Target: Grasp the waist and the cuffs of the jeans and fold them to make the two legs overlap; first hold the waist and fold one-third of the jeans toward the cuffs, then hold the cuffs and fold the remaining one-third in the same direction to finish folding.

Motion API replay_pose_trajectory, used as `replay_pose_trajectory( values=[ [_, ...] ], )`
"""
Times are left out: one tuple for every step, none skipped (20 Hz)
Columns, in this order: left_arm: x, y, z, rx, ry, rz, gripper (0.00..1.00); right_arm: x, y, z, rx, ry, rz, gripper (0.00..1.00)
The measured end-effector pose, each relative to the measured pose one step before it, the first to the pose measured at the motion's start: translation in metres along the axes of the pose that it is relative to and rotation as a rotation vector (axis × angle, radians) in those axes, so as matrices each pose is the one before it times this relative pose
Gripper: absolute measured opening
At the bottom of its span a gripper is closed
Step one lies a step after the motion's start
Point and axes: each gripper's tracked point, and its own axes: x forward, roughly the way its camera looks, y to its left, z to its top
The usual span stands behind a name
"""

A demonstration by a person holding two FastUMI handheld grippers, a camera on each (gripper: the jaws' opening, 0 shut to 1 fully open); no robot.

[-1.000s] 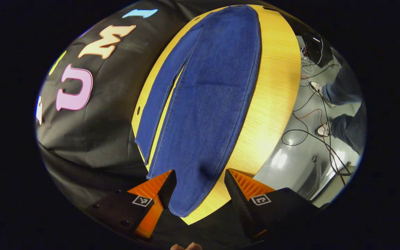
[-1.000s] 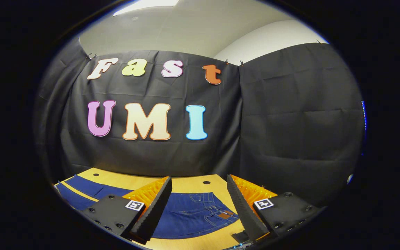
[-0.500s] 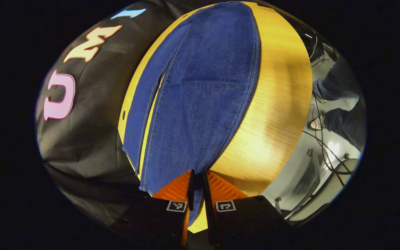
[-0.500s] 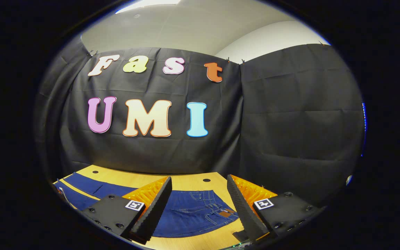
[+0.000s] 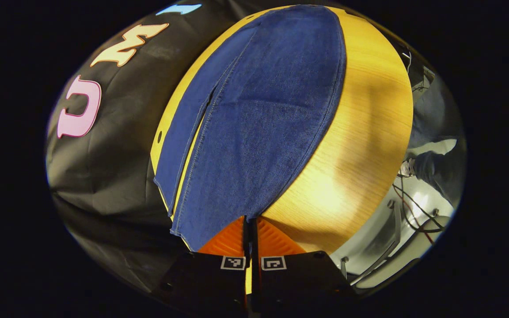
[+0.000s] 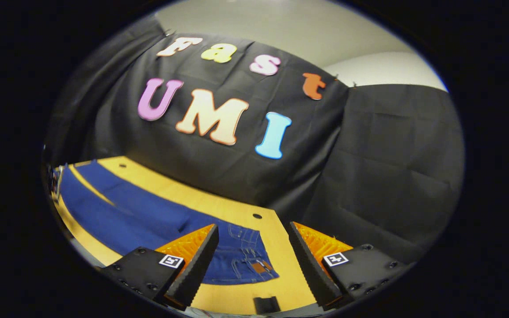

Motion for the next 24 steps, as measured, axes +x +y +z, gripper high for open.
replay_pose_trajectory(
  values=[
    [-0.00056, -0.00011, -0.00068, 0.00262, 0.0046, 0.00311, 0.0, 0.00288, 0.00468, -0.01418, -0.04615, 0.02362, 0.02652, 0.99],
    [-0.00009, 0.00018, 0.00028, 0.00061, 0.00157, 0.0024, 0.0, 0.00455, 0.0051, -0.01433, -0.05415, 0.02329, 0.02664, 0.99],
    [0.00041, 0.00021, 0.00007, -0.00215, 0.00199, 0.00255, 0.0, 0.00405, 0.00474, -0.01236, -0.06218, 0.01985, 0.02762, 1.0],
    [0.00031, -0.0003, 0.0001, -0.00693, 0.00341, 0.00259, 0.0, 0.00332, 0.00626, -0.01424, -0.05541, 0.01947, 0.03231, 0.99],
    [-0.00004, -0.00028, -0.00109, -0.00928, 0.00643, 0.00308, 0.0, 0.00517, 0.00829, -0.01234, -0.04621, 0.02472, 0.03764, 1.0],
    [0.00072, 0.00021, 0.0002, -0.00516, 0.00496, 0.00013, 0.0, 0.00965, 0.00671, -0.01306, -0.03841, 0.02213, 0.02918, 0.99],
    [-0.00116, 0.00069, 0.00013, -0.00218, 0.00454, -0.00123, 0.01, 0.00606, 0.00371, -0.01039, -0.0343, 0.02004, 0.01907, 0.99],
    [0.00017, -0.00043, -0.00004, -0.00433, 0.0038, 0.00068, 0.0, 0.00613, 0.00396, -0.00919, -0.02963, 0.01671, 0.01847, 0.99],
    [0.00009, -0.00028, -0.00084, -0.00486, 0.00368, 0.00319, 0.0, 0.0061, 0.00638, -0.01004, -0.03176, 0.02304, 0.02063, 0.99],
    [0.00003, -0.00018, -0.00005, -0.0008, 0.00294, 0.00309, 0.0, 0.0054, 0.00649, -0.01079, -0.03709, 0.02088, 0.02294, 1.0],
    [-0.00013, -0.00016, 0.0004, 0.00204, 0.00284, 0.00349, 0.0, 0.00609, 0.00719, -0.00626, -0.04609, 0.01676, 0.02127, 0.99],
    [0.00051, 0.0003, 0.0006, 0.00106, 0.00451, 0.00313, 0.0, 0.0052, 0.00645, -0.00443, -0.0452, 0.00873, 0.0198, 0.99],
    [0.00039, 0.00126, -0.0003, 0.00001, 0.00248, 0.00186, 0.0, 0.00343, 0.00812, -0.00188, -0.0448, 0.00319, 0.02236, 0.99],
    [0.00013, -0.00108, -0.00004, -0.00088, 0.00212, -0.00047, 0.0, 0.00663, 0.00695, -0.0041, -0.0418, 0.00476, 0.02284, 0.99],
    [0.00027, -0.00059, -0.00129, -0.00026, 0.00077, -0.00098, 0.0, 0.00571, 0.00594, -0.0016, -0.03946, 0.00219, 0.02115, 0.99],
    [-0.00044, -0.00074, 0.00086, 0.00095, 0.00117, -0.00104, 0.0, 0.00662, 0.00607, -0.00096, -0.03513, 0.00252, 0.02113, 0.99],
    [-0.00014, 0.00178, 0.00036, -0.00006, 0.00084, 0.00027, 0.0, 0.00571, 0.00665, -0.00118, -0.02771, 0.00612, 0.02227, 1.0],
    [0.00028, 0.00023, 0.00009, -0.00026, 0.00061, 0.00066, 0.0, 0.0056, 0.0049, -0.00084, -0.02129, 0.00781, 0.02324, 1.0],
    [0.00038, -0.00026, -0.00032, -0.00144, 0.00146, 0.00095, 0.0, 0.00589, 0.00364, -0.00017, -0.01962, 0.00595, 0.01511, 0.99],
    [0.0001, -0.00021, -0.00048, -0.00326, 0.00216, 0.00134, 0.0, 0.00472, 0.00353, -0.00408, -0.02199, 0.01288, 0.01129, 0.99],
    [-0.00043, -0.00019, 0.00022, -0.0029, 0.00161, 0.00127, 0.0, 0.00384, -0.00053, -0.00012, -0.02943, 0.00566, -0.0006, 0.99],
    [0.00067, -0.00091, -0.00025, -0.00197, 0.00242, 0.00156, 0.0, 0.00544, 0.0021, 0.00258, -0.02255, 0.00272, 0.01235, 0.98],
    [-0.00055, 0.00157, 0.00023, 0.00176, 0.00052, 0.00117, 0.0, 0.00447, 0.00197, 0.00067, -0.0212, 0.00674, 0.0112, 0.94],
    [0.00056, -0.0004, 0.00033, 0.00318, -0.00051, 0.00099, 0.0, 0.00338, -0.00127, 0.00162, -0.02199, 0.00172, 0.00726, 0.95]
  ],
)
